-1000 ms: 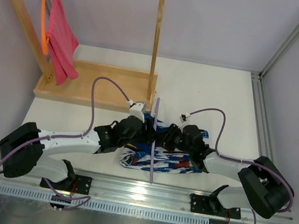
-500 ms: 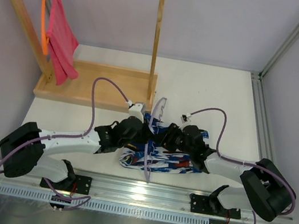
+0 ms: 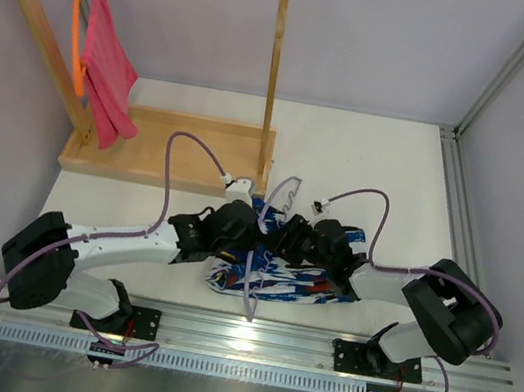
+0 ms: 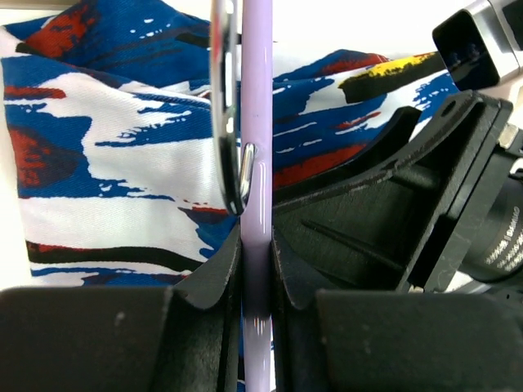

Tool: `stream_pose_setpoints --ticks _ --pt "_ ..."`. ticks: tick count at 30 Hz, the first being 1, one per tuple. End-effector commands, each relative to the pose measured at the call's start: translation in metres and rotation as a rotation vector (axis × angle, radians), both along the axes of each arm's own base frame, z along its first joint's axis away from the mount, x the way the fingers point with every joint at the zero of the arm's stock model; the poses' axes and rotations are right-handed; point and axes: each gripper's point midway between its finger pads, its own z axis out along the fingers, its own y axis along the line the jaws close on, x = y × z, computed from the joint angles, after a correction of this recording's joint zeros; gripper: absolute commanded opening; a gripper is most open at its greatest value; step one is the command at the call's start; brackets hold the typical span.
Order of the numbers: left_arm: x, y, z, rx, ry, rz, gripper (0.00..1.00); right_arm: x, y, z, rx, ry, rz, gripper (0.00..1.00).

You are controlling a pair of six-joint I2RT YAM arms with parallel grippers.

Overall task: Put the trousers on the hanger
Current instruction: Place trousers on hanger

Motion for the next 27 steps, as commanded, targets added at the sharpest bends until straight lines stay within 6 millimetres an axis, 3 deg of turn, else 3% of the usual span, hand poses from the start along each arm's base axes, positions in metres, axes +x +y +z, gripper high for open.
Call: stream_pose_setpoints --ticks 1,4,10,13,15,18,20,21,26,27 --pt "0.008 0.002 0.006 0.051 0.004 0.050 0.00 0.008 0.015 0.024 0.071 -0.072 0.007 0.54" --pt "0.008 0.002 0.002 0.070 0.024 0.054 0.00 0.008 0.018 0.024 0.070 -0.075 0.012 0.53" --pt "0.008 0.004 -0.001 0.083 0.029 0.062 0.00 0.009 0.023 0.027 0.084 -0.088 0.021 0.42" --pt "0.007 0.008 -0.001 0.107 0.033 0.064 0.00 0.010 0.026 0.033 0.104 -0.103 0.026 0.23" --pt "0.007 0.010 -0.002 0.122 0.035 0.064 0.00 0.010 0.026 0.037 0.115 -0.114 0.027 0.04" --pt "0.004 0.016 -0.005 0.175 0.036 0.041 0.01 0.010 0.025 0.040 0.101 -0.107 0.032 0.04" --pt "0.003 0.026 -0.007 0.227 0.039 0.058 0.00 0.016 0.018 0.048 0.080 -0.130 0.019 0.04" --pt "0.002 0.031 -0.008 0.247 0.041 0.069 0.00 0.016 0.009 0.036 0.025 -0.093 0.003 0.04" --pt "-0.005 0.053 -0.015 0.334 0.056 0.071 0.00 0.025 -0.035 0.030 -0.107 -0.078 -0.074 0.04" --pt "-0.006 0.057 -0.017 0.348 0.057 0.076 0.00 0.031 -0.043 0.040 -0.096 -0.106 -0.090 0.04"
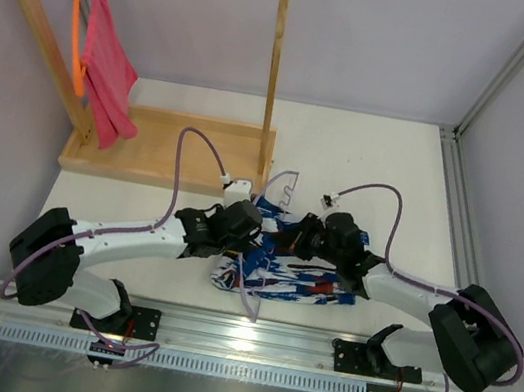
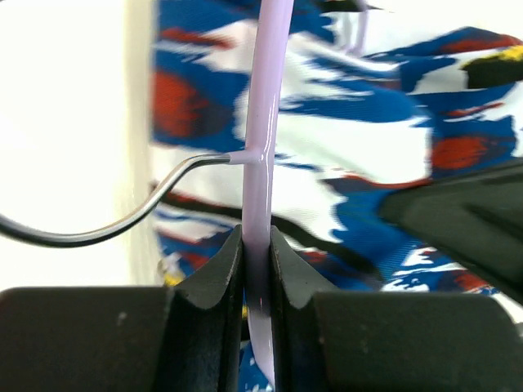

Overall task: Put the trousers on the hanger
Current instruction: Place trousers on hanger

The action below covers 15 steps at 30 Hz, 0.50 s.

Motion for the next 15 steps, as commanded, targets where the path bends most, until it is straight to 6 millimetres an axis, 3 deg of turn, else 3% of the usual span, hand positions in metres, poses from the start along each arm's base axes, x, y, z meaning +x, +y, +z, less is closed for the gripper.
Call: stream_pose_setpoints --ticks 1,4,9,12,15 --pt "-0.004 0.028 -0.002 0.133 -0.008 0.007 0.00 0.021 -0.026 0.022 -0.053 -0.087 -0.054 0.04" --pt "-0.007 0.034 -0.005 0.145 -0.003 0.017 0.00 0.024 -0.035 0.039 -0.082 -0.136 -0.043 0.04" --pt "-0.010 0.036 -0.004 0.145 -0.009 -0.008 0.00 0.030 -0.061 0.035 -0.167 -0.134 -0.062 0.04" --pt "-0.013 0.022 0.000 0.081 -0.026 -0.092 0.00 0.040 -0.069 0.032 -0.163 -0.130 -0.056 0.04" --pt "-0.019 0.001 0.008 -0.002 -0.040 -0.182 0.00 0.044 -0.059 0.038 -0.123 -0.155 -0.001 0.04"
